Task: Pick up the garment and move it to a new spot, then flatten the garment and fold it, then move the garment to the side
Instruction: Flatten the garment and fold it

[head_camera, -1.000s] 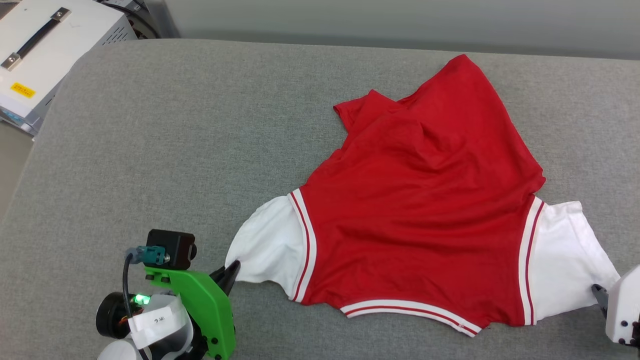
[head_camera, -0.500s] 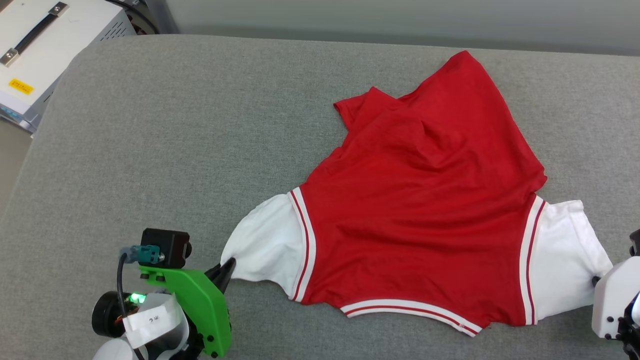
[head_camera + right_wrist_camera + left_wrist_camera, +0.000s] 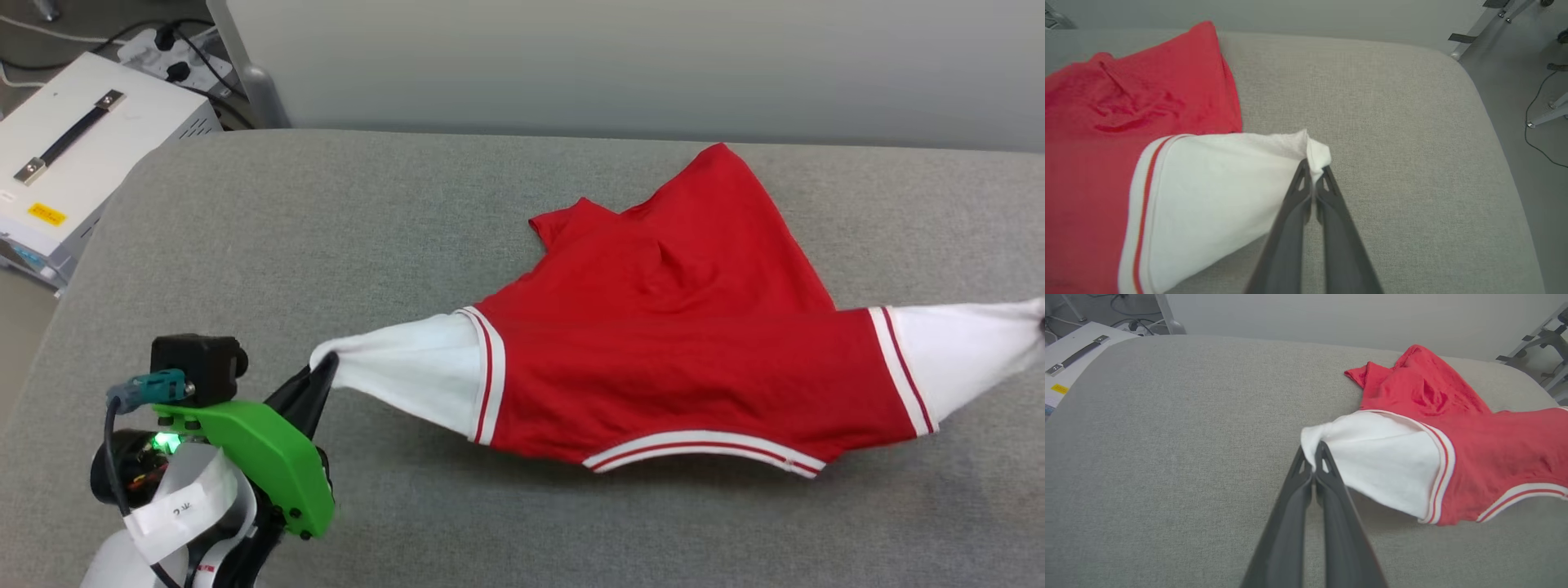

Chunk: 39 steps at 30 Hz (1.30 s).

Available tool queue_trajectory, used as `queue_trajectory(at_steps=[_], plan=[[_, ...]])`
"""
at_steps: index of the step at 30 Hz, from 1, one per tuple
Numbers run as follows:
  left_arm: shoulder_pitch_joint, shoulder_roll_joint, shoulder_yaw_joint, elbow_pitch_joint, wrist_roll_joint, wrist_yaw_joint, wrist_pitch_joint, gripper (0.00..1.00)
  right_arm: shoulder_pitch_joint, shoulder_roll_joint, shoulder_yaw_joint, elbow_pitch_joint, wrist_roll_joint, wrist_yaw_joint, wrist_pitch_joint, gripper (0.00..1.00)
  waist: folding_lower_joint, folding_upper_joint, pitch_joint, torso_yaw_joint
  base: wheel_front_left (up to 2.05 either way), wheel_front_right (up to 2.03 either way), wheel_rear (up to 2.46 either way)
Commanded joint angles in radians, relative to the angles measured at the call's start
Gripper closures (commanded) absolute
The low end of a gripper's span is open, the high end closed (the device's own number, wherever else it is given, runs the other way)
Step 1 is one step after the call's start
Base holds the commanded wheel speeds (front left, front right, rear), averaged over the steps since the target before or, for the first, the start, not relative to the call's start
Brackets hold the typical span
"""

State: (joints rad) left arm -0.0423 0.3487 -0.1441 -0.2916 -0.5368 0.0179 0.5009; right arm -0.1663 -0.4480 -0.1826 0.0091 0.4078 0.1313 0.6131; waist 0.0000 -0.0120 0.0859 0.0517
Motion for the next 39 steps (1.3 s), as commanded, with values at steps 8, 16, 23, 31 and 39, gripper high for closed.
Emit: queue_trajectory(at_steps=[8, 16, 23, 31, 39], plan=[[-0.140, 0.053, 0.086, -0.111, -0.013, -0.022, -0.054, 1.00, -0.123, -0.082, -0.052, -0.159, 0.085, -0.001, -0.013, 1.00, 0.0000, 0.0120, -0.074, -0.033, 0.00, 0.00, 0.00], [-0.299, 0.098, 0.124, -0.123, -0.012, -0.055, -0.080, 1.00, -0.250, -0.130, -0.060, -0.192, 0.103, -0.001, -0.039, 1.00, 0.0000, 0.0120, -0.067, -0.052, 0.00, 0.00, 0.00], [-0.463, 0.154, 0.147, -0.081, -0.012, -0.081, -0.075, 1.00, -0.396, -0.167, -0.027, -0.135, 0.114, -0.001, -0.056, 1.00, 0.0000, 0.0120, -0.014, -0.072, 0.00, 0.00, 0.00], [-0.685, 0.211, 0.108, 0.041, -0.036, -0.124, -0.059, 1.00, -0.626, -0.214, 0.078, 0.000, 0.108, -0.001, -0.102, 1.00, 0.0000, 0.0120, 0.114, -0.087, 0.00, 0.00, 0.00], [-0.944, 0.259, 0.035, 0.228, -0.040, -0.143, -0.079, 1.00, -0.891, -0.222, 0.164, 0.176, 0.061, -0.001, -0.158, 1.00, 0.0000, 0.0120, 0.275, -0.086, 0.00, 0.00, 0.00]])
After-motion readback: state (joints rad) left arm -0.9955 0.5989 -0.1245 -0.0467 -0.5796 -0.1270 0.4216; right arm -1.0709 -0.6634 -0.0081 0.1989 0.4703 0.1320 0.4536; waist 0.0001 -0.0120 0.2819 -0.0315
